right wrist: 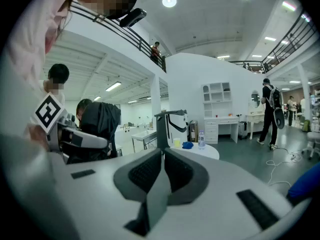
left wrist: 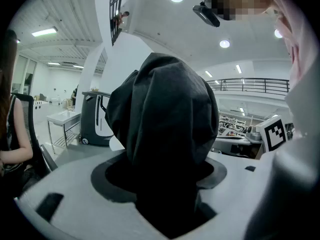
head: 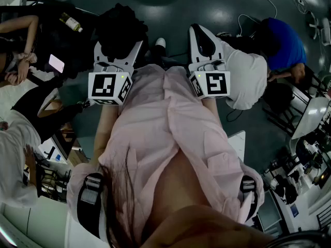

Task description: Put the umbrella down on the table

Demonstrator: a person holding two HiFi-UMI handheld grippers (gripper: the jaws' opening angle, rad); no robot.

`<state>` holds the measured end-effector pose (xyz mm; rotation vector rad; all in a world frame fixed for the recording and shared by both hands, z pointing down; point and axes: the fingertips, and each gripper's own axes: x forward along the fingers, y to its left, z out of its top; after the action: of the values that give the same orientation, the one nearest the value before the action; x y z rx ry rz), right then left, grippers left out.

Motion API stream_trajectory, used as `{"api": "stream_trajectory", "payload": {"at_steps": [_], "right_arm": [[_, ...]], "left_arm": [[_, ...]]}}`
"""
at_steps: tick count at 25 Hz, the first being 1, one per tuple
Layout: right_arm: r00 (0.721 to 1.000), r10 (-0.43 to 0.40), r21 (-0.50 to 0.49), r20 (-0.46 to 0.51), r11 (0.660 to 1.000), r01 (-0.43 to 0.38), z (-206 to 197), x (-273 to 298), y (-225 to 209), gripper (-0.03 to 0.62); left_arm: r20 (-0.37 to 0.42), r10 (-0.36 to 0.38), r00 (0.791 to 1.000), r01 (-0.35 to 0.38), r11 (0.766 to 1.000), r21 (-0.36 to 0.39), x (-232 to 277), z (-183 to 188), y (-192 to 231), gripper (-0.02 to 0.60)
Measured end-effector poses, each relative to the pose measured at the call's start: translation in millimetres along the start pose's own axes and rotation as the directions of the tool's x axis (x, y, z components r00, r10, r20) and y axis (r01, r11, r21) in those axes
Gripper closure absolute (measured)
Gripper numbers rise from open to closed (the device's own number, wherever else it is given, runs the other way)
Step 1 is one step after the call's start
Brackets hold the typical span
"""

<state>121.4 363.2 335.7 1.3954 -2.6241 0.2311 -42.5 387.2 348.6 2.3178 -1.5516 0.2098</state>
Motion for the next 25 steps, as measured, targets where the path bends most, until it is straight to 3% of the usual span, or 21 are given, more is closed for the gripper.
{"api": "stream_trajectory", "payload": {"at_steps": [25], "right_arm": [[0.999, 0.032, 0.031, 0.019, 0.999, -0.032, -2.1, 8.3, -26.9, 0.551]], "left_arm": [[-0.005, 0.024, 1.0, -0.025, 1.0, -0.006, 25.4, 0.3, -6.1, 0.259]]}}
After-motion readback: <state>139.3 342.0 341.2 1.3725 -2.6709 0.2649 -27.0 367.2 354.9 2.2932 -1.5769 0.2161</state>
